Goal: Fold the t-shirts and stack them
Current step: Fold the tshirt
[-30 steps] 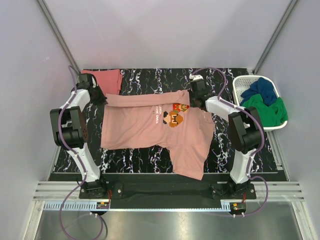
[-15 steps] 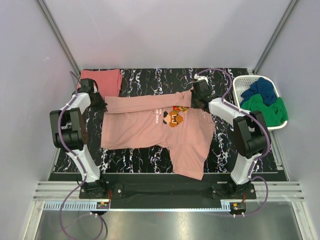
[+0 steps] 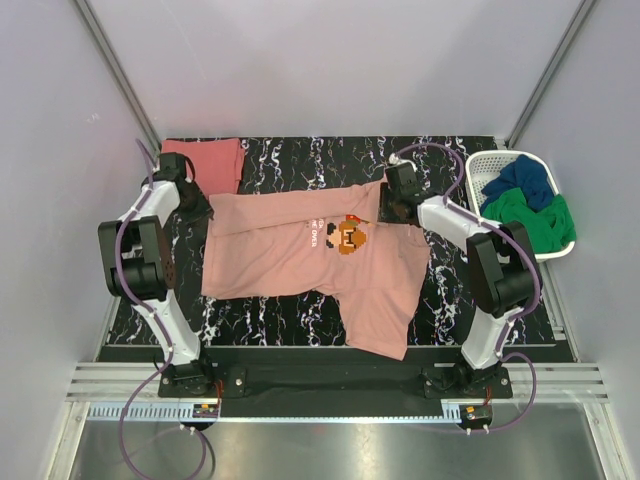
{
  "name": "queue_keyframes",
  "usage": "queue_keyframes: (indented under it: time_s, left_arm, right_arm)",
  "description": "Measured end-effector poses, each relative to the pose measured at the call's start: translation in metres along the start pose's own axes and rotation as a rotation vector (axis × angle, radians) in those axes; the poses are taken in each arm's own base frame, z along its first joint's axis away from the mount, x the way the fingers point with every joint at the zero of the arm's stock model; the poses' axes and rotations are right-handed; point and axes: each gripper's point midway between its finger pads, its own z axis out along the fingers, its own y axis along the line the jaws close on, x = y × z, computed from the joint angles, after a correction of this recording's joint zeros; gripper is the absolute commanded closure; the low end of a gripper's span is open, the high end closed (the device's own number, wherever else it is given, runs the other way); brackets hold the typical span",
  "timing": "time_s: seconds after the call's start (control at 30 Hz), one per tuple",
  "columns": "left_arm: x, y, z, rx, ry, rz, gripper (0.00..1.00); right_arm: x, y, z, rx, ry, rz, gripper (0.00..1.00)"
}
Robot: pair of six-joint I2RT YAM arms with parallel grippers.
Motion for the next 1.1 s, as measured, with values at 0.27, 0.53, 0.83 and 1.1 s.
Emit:
queue_keyframes:
  time_s: [0.27,0.53,0.83,1.1]
  left_arm:
    - [0.003,-0.041,-0.015,0.138,-0.043,-0.029,0.56]
    - [0.061,-0.168,-0.050,0.483,-0.014,0.098,0.43]
    - [0.180,-0.271,-0.067,0.726,0.142,0.074,0.35]
    - [0.214,-0.326,-0.045,0.826,0.224,-0.044,0.34]
  right_arm:
    - [-0.096,-0.013,0.003,0.076,-0.127,0.142,0.55]
    - [-0.151,-0.054,0.035,0.148,-0.175,0.227,0.50]
    - [-0.136,-0.055,0.056,0.059,-0.099,0.220,0.41]
    - [-0.132,-0.044,0.074,0.009,-0.065,0.262,0.45]
